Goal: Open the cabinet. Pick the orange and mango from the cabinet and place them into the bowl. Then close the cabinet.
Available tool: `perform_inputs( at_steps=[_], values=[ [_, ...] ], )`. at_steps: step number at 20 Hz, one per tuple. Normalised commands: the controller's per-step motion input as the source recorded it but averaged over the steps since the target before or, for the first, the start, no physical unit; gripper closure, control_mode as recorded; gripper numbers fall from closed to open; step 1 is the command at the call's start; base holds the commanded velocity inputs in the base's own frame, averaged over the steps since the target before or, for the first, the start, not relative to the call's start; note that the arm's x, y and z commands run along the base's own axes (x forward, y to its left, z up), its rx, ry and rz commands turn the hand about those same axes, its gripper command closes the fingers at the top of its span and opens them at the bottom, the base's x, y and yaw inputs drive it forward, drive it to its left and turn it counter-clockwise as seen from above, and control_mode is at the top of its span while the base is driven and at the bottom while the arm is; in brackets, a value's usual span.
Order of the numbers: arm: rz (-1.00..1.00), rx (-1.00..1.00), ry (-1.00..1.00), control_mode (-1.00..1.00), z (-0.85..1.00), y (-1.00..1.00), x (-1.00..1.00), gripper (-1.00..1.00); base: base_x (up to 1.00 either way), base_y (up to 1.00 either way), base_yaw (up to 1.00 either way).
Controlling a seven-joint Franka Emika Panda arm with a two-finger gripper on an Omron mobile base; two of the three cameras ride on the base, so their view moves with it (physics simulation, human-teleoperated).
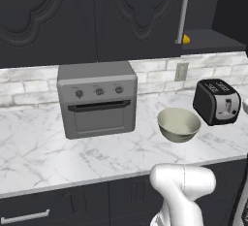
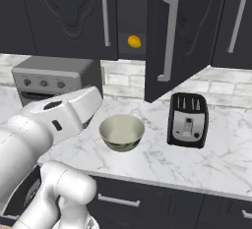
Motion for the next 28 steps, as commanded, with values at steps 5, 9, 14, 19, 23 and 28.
perform_inputs(
  at_steps=[5, 9, 14, 19, 23, 28],
  values=[
    [-0.59, 0.0, 0.12, -1.0, 0.0, 0.49, 0.5, -1.0, 0.0, 0.0, 0.0],
    [-0.22, 0.0, 0.03, -1.0, -0.02, 0.03, 0.62, -1.0, 0.0, 0.0, 0.0],
    [0.0, 0.0, 0.0, -1.0, -0.11, -0.29, 0.63, -1.0, 0.0, 0.0, 0.0],
    [0.0, 0.03, 0.0, -1.0, -0.09, -0.41, 0.84, -1.0, 0.0, 0.0, 0.0],
    [-0.01, 0.03, 0.0, -1.0, -0.09, -0.44, 0.76, -1.0, 0.0, 0.0, 0.0],
    [-0.16, 0.05, 0.01, -1.0, -0.05, -0.65, 0.42, -1.0, 0.0, 0.0, 0.0]
  ],
)
